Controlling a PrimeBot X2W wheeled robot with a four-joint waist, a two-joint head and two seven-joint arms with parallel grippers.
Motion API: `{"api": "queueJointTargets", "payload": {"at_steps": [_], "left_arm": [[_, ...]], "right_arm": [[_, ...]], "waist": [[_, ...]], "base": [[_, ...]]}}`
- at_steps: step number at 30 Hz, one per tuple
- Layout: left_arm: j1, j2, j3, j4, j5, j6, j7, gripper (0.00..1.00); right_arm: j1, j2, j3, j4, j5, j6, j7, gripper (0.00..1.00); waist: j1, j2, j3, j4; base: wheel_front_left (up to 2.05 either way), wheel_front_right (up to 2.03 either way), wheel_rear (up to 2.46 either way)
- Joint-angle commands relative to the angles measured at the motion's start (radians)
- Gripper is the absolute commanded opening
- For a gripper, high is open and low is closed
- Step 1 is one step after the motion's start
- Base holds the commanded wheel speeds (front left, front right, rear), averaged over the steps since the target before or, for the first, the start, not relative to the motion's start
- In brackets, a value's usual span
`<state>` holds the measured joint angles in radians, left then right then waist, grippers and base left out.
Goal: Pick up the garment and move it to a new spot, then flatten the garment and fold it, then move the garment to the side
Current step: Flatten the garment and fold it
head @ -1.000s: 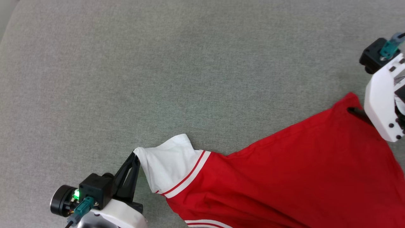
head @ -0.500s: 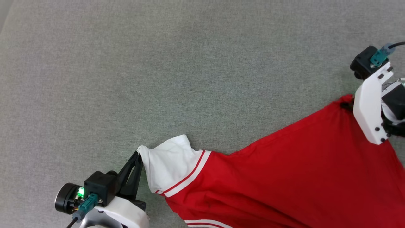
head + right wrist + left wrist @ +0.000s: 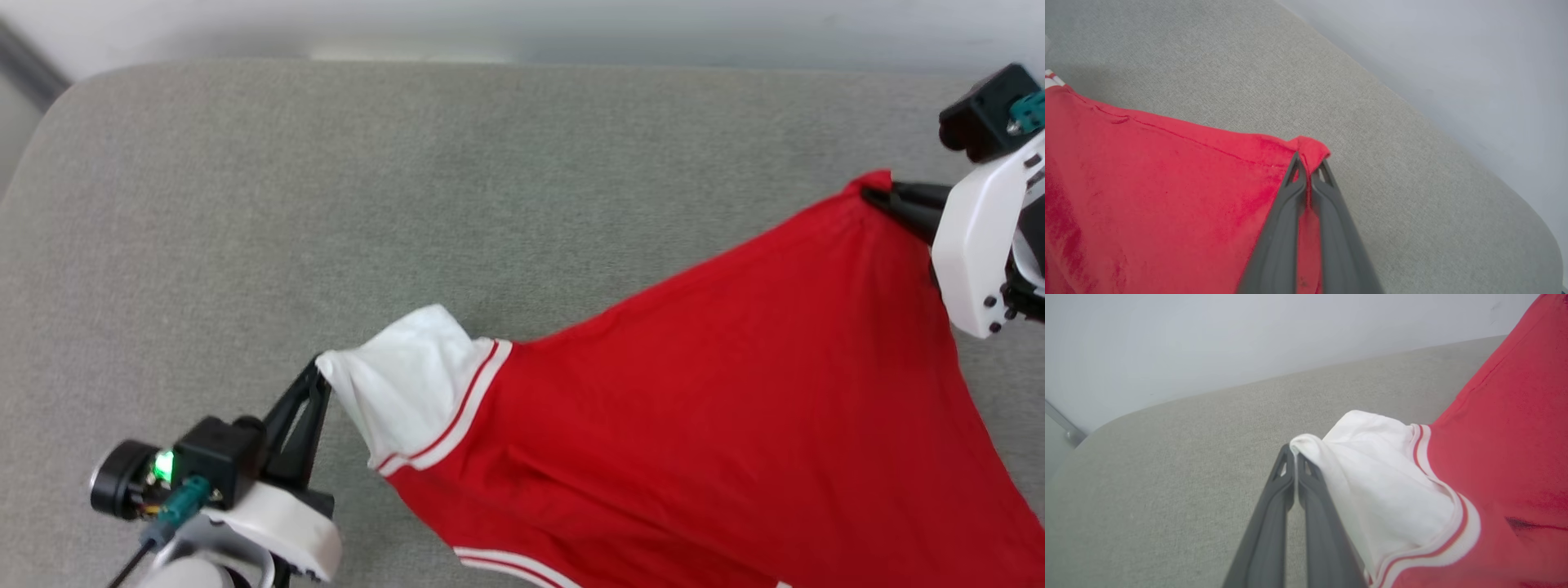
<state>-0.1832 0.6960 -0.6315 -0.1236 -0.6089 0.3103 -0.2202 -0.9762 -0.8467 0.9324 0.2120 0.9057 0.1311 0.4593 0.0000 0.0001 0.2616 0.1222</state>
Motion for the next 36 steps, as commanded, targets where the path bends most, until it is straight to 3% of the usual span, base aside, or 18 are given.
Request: {"api": "queueJointTargets", "payload": {"at_steps": [1,10,17,28,29,36], "left_arm": [[-0.027,0.008,0.011,-0.005,0.004,-0.002,0.003,0.00],[-0.302,0.032,0.068,-0.015,0.036,-0.058,0.067,0.00],[-0.653,0.032,0.094,0.069,0.090,-0.158,0.136,0.00],[-1.236,-0.054,0.105,0.287,0.168,-0.294,0.196,0.00],[-1.506,-0.112,0.101,0.448,0.199,-0.356,0.181,0.00],[-1.702,-0.162,0.083,0.608,0.222,-0.397,0.147,0.00]], "right_arm": [[-0.015,0.005,-0.007,-0.004,0.000,-0.001,-0.019,0.00],[-0.093,0.061,-0.115,0.014,-0.056,-0.001,-0.132,0.00],[-0.252,0.146,-0.245,0.079,-0.137,-0.001,-0.163,0.00],[-0.605,0.275,-0.388,0.243,-0.325,-0.001,-0.176,0.00],[-0.787,0.316,-0.420,0.344,-0.418,-0.001,-0.203,0.00],[-0.942,0.355,-0.400,0.442,-0.449,-0.001,-0.217,0.00]], "waist": [[0.0000,-0.0001,-0.026,-0.024],[0.0000,-0.0001,-0.020,-0.059],[0.0000,-0.0001,0.065,-0.084],[0.0000,-0.0001,0.238,-0.087],[0.0000,-0.0001,0.301,-0.081],[0.0000,-0.0001,0.354,-0.073]], "base": [[0.00,0.00,0.00],[0.00,0.00,0.00],[0.00,0.00,0.00],[0.00,0.00,0.00],[0.00,0.00,0.00],[0.00,0.00,0.00]]}}
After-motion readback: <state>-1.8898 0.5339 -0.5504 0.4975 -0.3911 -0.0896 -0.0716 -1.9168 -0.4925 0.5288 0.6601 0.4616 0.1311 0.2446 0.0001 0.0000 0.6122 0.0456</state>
